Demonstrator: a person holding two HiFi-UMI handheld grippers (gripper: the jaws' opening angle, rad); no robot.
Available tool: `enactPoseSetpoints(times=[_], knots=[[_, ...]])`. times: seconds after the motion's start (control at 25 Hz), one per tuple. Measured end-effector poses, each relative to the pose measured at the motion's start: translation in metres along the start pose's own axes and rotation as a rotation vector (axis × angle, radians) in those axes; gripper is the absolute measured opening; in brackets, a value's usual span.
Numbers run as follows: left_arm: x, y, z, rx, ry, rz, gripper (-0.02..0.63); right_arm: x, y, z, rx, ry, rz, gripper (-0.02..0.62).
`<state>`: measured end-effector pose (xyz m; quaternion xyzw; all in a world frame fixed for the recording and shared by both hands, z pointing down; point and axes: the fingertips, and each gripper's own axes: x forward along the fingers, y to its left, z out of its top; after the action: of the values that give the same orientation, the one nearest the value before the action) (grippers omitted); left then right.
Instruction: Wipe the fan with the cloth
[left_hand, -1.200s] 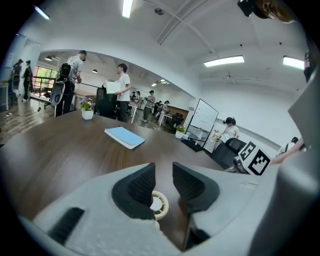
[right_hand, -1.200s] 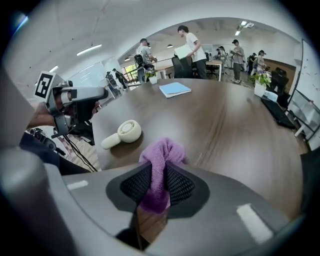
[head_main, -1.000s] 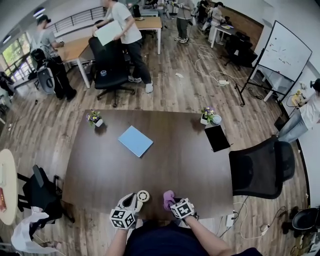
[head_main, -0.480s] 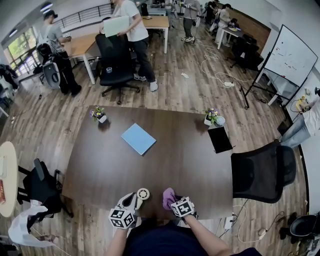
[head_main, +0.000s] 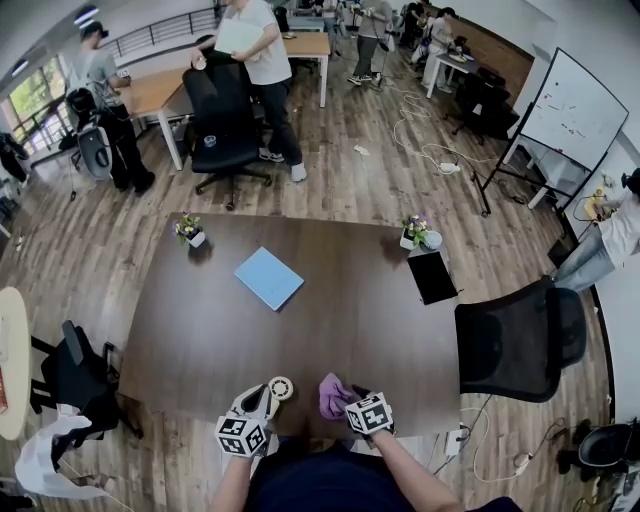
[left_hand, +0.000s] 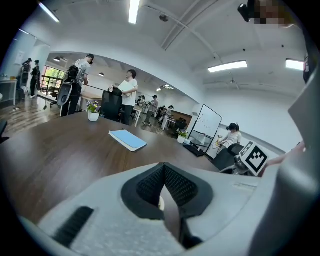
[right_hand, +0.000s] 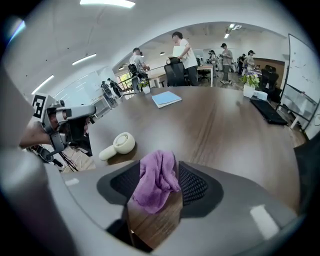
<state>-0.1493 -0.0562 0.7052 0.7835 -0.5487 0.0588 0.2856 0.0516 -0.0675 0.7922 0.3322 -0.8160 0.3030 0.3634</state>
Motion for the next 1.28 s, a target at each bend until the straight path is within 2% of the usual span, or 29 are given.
enactPoseSetpoints(times=[0.2,0.48,0.52,0.64,0.68,0.84,1.28], knots=[[0.002,-0.002,0.010,0.017,-0.013,-0.011,-0.005,-0.010,-0.002,0.011,0.021,-0.062,0.005,0.250],[0.001,-0.002,0.023,0.018,-0.036,-0.015,-0.005,-0.033,-0.005,0.039,0.037,-0.185,0.011,0.194],[0.001,-0.003,0.024,0.018,-0.037,-0.018,-0.005,-0.038,-0.006,0.043,0.043,-0.207,-0.002,0.171],[-0.001,-0.008,0.029,0.025,-0.043,-0.025,-0.005,-0.051,-0.011,0.056,0.068,-0.271,-0.038,0.022],[-0.001,-0.009,0.030,0.034,-0.043,-0.026,-0.005,-0.055,-0.010,0.060,0.070,-0.287,-0.037,0.012],[-0.001,-0.012,0.025,0.088,-0.024,-0.023,-0.005,-0.067,-0.007,0.075,0.067,-0.336,-0.022,0.012],[-0.005,-0.007,0.022,0.056,-0.022,-0.021,-0.005,-0.072,-0.004,0.077,0.125,-0.343,0.047,0.011]])
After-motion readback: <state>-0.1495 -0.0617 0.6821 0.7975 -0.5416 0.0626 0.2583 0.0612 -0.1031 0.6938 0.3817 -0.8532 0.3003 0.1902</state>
